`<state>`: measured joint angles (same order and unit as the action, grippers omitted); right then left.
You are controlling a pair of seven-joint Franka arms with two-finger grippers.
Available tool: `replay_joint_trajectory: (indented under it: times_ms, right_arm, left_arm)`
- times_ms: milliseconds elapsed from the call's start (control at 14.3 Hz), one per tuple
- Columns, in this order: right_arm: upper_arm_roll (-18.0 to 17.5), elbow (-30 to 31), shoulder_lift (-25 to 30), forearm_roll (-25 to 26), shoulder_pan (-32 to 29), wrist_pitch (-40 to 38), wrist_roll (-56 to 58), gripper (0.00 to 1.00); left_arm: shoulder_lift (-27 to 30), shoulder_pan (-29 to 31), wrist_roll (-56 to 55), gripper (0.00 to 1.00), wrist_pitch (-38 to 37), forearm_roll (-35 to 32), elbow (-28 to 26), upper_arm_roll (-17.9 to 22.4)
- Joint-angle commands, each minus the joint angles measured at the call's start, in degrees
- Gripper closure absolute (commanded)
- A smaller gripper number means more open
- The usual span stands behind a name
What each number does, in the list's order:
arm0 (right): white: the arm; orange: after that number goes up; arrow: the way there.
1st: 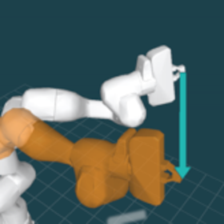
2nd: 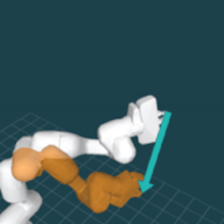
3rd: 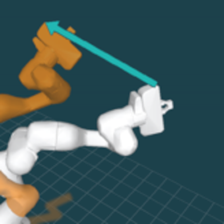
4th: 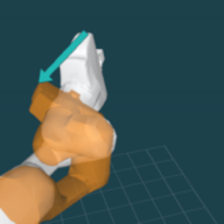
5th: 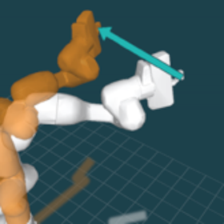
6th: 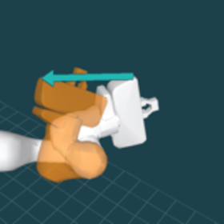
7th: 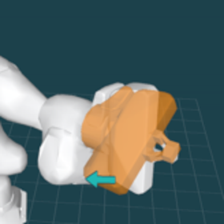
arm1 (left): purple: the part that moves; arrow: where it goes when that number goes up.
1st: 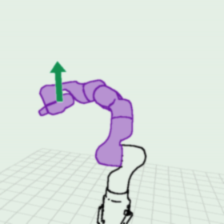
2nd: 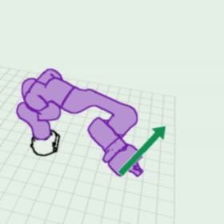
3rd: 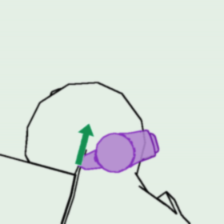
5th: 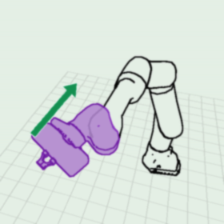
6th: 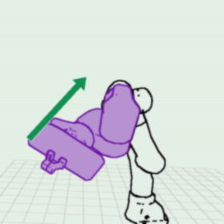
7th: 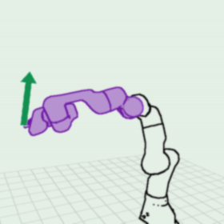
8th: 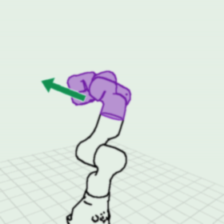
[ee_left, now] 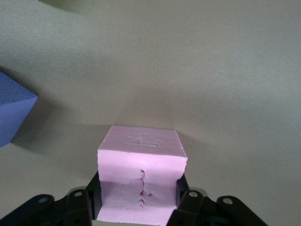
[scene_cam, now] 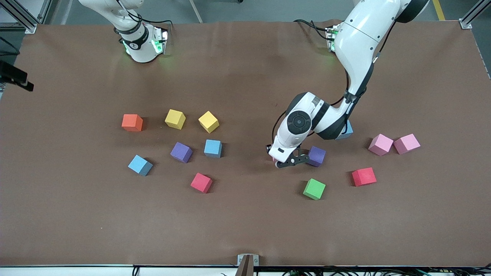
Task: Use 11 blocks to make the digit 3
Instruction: 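Grasp the pink block with the left gripper and lift it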
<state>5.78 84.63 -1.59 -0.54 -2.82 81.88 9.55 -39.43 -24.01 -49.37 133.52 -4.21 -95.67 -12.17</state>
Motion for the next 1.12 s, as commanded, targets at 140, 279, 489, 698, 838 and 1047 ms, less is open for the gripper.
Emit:
replay_joint_trajectory:
  times_ms: [140, 279, 489, 698, 838, 1047]
  right_arm:
    - [-0.6, -0.9, -9.9, -0.8, -4.4, 2.2, 1.3, 0.0]
    - [-0.9, -0.8, -9.8, -0.9, -3.3, 2.6, -1.0, 0.0]
    - [-1.0, 0.4, -9.9, -4.8, -1.9, 3.6, -13.2, 0.0]
    - [-1.0, 1.8, -10.1, -5.2, 2.4, 5.4, -26.7, 0.0]
    - [-1.0, 3.2, -10.1, -5.3, 5.5, 6.7, -31.5, 0.0]
    - [-1.0, 6.3, -10.1, -5.3, 8.7, 8.7, -37.4, 0.0]
  left_arm:
    - [4.5, -3.4, -1.2, 0.73, -3.5, -1.3, -1.0, -0.7]
    - [6.1, -5.4, -2.0, 0.73, -3.6, -1.2, -2.5, -1.5]
    - [8.9, -7.5, -5.3, 0.7, -3.0, -1.3, -6.5, -3.5]
    - [11.6, -8.9, -7.9, 0.7, -1.6, -1.2, -12.0, -6.7]
    - [12.3, -10.8, -8.9, 0.7, -0.5, -1.3, -14.4, -6.7]
    - [11.9, -13.1, -9.1, 0.7, 5.0, -2.2, -17.3, -6.7]
